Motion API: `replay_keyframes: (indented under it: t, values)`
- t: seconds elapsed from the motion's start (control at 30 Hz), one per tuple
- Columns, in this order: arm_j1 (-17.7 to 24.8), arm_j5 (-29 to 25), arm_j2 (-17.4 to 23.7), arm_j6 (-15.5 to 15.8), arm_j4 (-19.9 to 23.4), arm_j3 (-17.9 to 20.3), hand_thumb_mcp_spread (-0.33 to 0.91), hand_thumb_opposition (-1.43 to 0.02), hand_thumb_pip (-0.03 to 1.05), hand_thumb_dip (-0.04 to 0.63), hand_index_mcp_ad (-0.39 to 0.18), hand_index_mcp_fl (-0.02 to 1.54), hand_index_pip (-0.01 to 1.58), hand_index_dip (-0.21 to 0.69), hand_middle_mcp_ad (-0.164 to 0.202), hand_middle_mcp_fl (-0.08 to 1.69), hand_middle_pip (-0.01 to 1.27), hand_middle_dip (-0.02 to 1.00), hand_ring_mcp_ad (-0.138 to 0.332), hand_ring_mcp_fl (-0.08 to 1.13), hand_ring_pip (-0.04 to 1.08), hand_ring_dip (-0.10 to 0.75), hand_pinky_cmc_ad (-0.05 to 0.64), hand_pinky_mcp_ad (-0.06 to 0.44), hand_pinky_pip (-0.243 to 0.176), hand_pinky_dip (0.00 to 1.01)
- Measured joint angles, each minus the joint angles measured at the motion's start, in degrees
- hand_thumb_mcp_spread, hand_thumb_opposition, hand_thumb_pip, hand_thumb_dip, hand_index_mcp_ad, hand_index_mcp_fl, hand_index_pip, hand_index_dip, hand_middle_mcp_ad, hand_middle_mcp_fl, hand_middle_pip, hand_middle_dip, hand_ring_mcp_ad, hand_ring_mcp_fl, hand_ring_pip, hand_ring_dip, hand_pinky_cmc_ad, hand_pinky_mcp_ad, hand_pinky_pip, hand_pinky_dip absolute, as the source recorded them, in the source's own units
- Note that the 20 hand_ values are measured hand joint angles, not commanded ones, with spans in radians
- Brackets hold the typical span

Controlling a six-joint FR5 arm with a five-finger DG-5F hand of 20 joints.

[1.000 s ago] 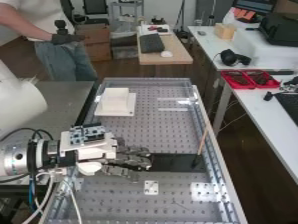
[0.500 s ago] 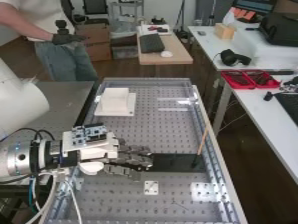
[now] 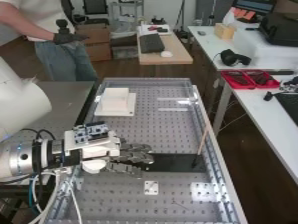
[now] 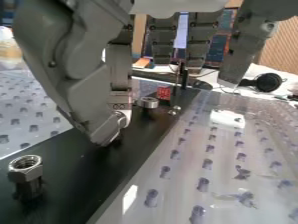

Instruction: Grab the larger nut and place it in the white container

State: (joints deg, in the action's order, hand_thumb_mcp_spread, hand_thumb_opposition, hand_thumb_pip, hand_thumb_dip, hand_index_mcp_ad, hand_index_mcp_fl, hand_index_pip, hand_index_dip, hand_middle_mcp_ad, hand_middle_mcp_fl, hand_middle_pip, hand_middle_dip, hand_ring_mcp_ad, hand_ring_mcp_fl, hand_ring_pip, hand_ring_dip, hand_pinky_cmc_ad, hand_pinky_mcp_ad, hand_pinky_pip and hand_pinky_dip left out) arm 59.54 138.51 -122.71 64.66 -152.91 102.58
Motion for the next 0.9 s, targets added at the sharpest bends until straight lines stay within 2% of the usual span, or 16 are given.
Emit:
replay_keyframes:
  t: [0.2, 0.3, 0.53, 0.9]
  values:
    - [0.09, 0.54, -0.05, -0.03, 0.14, -0.11, 0.34, -0.96, 0.8, 0.188, -0.166, 0.3, 1.51, -0.044, 0.075, -0.01, 0.12, 0.19, 0.143, 0.0, 0.17, 0.152, 0.354, 0.312, -0.091, 0.63]
    - [0.22, 0.95, 0.3, 0.03, 0.28, -0.1, 0.35, -0.97, 0.73, 0.187, -0.169, 0.35, 1.51, -0.044, 0.077, -0.01, 0.12, 0.19, 0.138, 0.01, 0.17, 0.152, 0.354, 0.314, -0.091, 0.63]
    - [0.71, 2.32, 2.15, -1.05, 1.01, 0.2, 0.35, -0.97, 0.73, 0.188, -0.169, 0.35, 1.51, -0.044, 0.075, -0.01, 0.12, 0.19, 0.138, 0.0, 0.17, 0.152, 0.351, 0.297, -0.094, 0.62]
    - [2.14, 6.59, 6.93, -5.32, 3.58, 2.51, 0.35, -0.97, 0.73, 0.188, -0.169, 0.35, 1.51, -0.044, 0.075, -0.01, 0.12, 0.19, 0.138, 0.0, 0.17, 0.152, 0.346, 0.297, -0.091, 0.62]
